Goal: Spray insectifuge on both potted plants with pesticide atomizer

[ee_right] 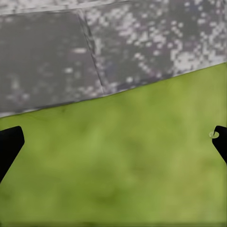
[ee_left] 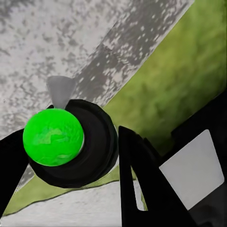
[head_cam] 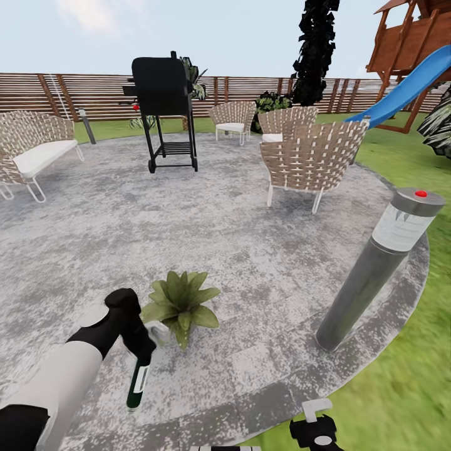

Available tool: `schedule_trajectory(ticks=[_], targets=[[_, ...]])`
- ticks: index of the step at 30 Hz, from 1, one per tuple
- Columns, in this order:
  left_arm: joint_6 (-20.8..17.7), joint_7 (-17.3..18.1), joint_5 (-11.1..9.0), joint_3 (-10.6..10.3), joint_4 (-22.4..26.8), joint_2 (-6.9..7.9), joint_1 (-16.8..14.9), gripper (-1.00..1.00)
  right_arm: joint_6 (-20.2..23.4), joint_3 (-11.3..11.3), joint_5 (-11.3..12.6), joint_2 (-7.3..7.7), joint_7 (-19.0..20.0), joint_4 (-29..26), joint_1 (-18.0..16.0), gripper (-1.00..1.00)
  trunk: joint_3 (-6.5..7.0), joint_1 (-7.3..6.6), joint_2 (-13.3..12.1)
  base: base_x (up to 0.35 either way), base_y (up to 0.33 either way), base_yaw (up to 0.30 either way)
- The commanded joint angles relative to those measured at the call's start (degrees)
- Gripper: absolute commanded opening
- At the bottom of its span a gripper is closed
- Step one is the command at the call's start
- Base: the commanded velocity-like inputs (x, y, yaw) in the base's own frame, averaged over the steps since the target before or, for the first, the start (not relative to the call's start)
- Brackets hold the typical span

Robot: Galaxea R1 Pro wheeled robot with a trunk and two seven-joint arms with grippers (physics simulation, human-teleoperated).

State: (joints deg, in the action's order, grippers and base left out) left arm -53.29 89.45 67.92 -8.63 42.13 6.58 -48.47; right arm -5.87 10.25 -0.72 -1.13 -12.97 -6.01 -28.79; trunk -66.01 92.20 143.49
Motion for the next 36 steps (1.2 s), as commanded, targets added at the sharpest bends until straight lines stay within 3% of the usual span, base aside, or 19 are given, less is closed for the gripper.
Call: schedule_trajectory(ticks=[1,4,10,17,25,27,30,33,36], targets=[[-1.1,0.5,0.4,-0.2,0.0,0.07,-0.8,-1.00,-0.1,0.3,-0.1,-0.01,-0.3,0.1,0.0,1.00,-0.05,-0.01,0.0,0.000,0.000,-0.001],[-2.2,0.5,0.2,-0.3,-0.6,-0.24,-3.8,-1.00,-0.1,0.3,-0.1,0.02,-0.3,0.1,0.0,1.00,-0.05,-0.01,0.0,0.000,0.000,0.000],[-2.3,0.5,0.2,-0.5,-0.7,-0.02,-3.6,-1.00,-0.1,0.3,-0.2,0.07,-0.3,0.4,0.0,1.00,-0.05,-0.01,0.0,0.000,0.000,0.000],[-2.3,0.5,0.2,-0.3,-0.7,-1.34,-3.6,-1.00,-0.2,0.3,-0.2,0.08,-0.3,0.5,0.0,1.00,-0.05,-0.01,0.0,0.026,0.000,0.000],[-2.1,0.5,0.1,-0.4,-0.8,-0.92,-3.5,-1.00,-0.2,0.3,-0.1,0.00,-0.3,0.5,0.0,1.00,-0.05,-0.01,0.0,0.101,0.000,0.000],[-1.8,0.5,0.2,-0.5,-0.8,-0.91,-2.0,-1.00,-0.2,0.3,0.0,-0.01,-0.3,0.5,0.0,1.00,-0.05,-0.01,0.0,0.004,0.000,0.000],[-1.4,0.5,0.6,-0.5,-0.7,-0.19,0.5,-1.00,-0.2,0.3,0.0,-0.01,-0.3,0.5,0.0,1.00,-0.05,-0.01,0.0,0.001,0.000,0.000],[-1.4,0.5,0.6,-0.5,-0.4,1.05,0.8,-1.00,-0.2,0.3,0.0,-0.01,-0.4,0.5,0.0,1.00,-0.11,-0.01,0.0,0.000,0.000,0.041],[-1.4,0.5,0.6,-0.5,-0.2,1.02,0.5,-1.00,-0.2,0.3,0.0,-0.08,-0.4,0.4,0.0,1.00,-0.29,-0.01,0.0,0.000,0.000,0.134]])
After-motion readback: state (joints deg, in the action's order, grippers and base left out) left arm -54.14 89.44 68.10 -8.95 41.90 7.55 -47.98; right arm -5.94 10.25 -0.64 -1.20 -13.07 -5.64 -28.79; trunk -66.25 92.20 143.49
